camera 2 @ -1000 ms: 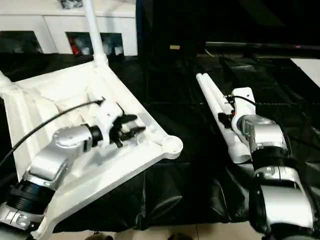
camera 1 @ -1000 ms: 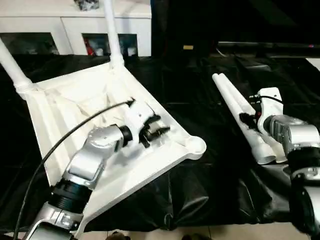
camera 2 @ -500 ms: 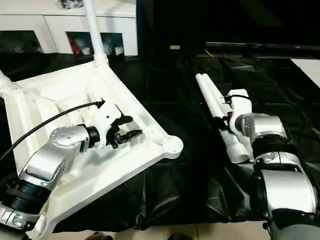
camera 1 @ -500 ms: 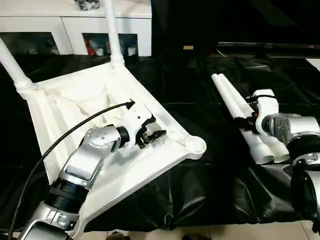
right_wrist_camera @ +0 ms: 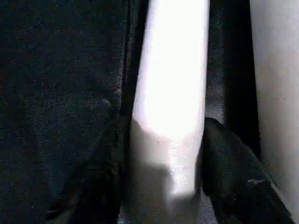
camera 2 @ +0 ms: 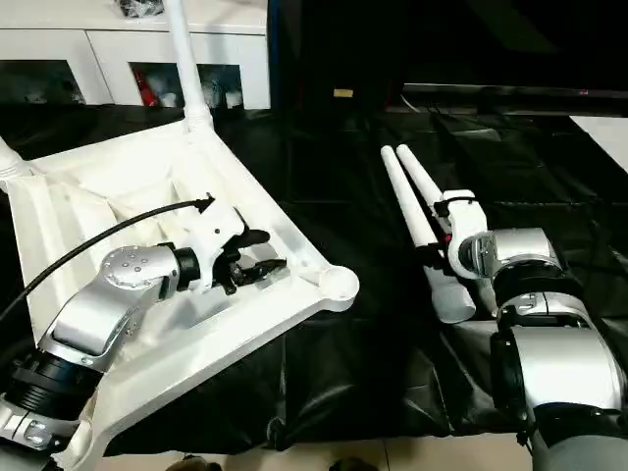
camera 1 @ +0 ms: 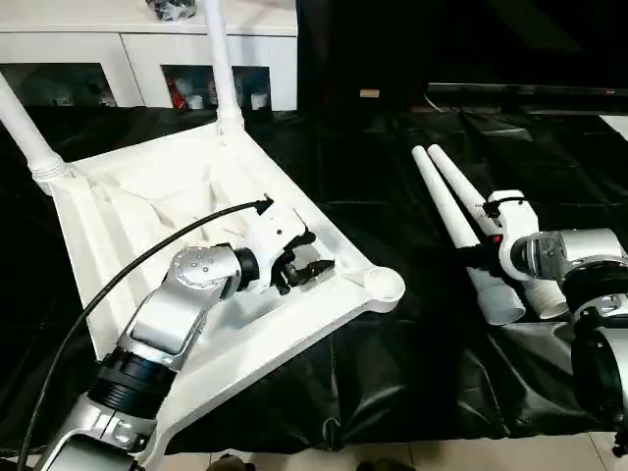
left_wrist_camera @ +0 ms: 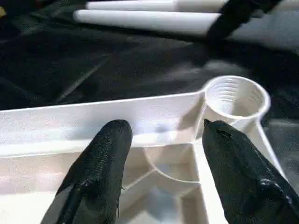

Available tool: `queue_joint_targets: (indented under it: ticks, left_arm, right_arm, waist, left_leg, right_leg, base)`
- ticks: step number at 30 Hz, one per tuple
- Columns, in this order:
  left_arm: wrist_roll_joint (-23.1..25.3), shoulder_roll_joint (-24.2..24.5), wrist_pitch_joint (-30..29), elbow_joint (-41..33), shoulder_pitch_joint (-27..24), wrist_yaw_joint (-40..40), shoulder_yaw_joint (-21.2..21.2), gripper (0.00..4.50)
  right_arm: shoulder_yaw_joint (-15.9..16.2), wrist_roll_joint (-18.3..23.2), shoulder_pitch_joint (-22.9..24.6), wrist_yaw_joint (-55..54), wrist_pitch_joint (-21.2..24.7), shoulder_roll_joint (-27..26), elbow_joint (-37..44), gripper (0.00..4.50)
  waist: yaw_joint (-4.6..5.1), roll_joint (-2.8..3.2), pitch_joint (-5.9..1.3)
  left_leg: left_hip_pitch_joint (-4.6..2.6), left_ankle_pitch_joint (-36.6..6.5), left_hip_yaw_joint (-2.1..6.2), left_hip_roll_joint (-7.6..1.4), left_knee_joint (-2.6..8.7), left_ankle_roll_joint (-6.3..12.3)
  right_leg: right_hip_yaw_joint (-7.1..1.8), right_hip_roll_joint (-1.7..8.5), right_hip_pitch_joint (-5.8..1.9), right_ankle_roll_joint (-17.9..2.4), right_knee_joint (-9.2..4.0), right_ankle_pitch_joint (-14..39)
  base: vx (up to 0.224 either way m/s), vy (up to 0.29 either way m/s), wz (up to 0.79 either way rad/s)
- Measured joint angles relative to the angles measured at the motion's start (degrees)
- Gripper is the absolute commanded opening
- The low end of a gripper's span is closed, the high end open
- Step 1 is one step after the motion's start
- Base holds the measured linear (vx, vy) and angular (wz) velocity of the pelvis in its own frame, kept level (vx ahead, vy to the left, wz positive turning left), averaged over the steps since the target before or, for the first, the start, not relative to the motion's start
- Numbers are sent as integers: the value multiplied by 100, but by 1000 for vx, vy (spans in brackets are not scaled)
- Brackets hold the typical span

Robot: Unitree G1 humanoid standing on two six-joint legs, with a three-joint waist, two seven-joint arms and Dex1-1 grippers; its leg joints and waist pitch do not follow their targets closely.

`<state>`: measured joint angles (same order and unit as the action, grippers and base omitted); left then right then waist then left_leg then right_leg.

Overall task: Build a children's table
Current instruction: Pick table leg

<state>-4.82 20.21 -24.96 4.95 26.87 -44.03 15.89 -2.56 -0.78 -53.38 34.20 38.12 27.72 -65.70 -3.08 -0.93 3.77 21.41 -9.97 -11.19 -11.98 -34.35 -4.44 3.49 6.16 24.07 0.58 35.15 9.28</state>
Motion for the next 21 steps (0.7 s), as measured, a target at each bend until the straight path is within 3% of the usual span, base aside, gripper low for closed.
queue_joint_targets:
  ticks: [5,13,17,21]
  left_arm:
    - [-20,92,-83,-92,0,-211,77,288]
    - [-350,-298,-61,81,190,-2,-370,288]
    - [-633,-1068,-105,760,864,779,-969,288]
    - [-1005,-1561,-370,1024,1256,1157,-1229,288]
  right_arm:
    - [-43,38,-35,-46,-19,-2,-97,185]
    - [-588,524,-24,-44,27,-57,-152,184]
    - [-1168,1339,288,511,164,-385,855,183]
    - [-1274,1816,682,990,-74,-687,1857,183]
  waist:
    - [-7,-8,-1]
    - [-26,-6,3]
    - [-50,2,1]
    - [-128,16,-8]
  left_leg:
    - [0,0,0,-1,-3,0]
    - [8,0,0,0,-14,0]
    - [11,1,2,-1,-14,2]
    - [9,1,4,-3,-14,4]
  right_leg:
    - [0,0,0,0,5,0]
    - [1,3,3,-8,6,-5]
    - [4,2,6,-18,7,-14]
    - [9,2,0,-18,0,-13]
  base:
    - [0,0,0]
    - [0,0,0]
    - [0,0,0]
    - [0,0,0]
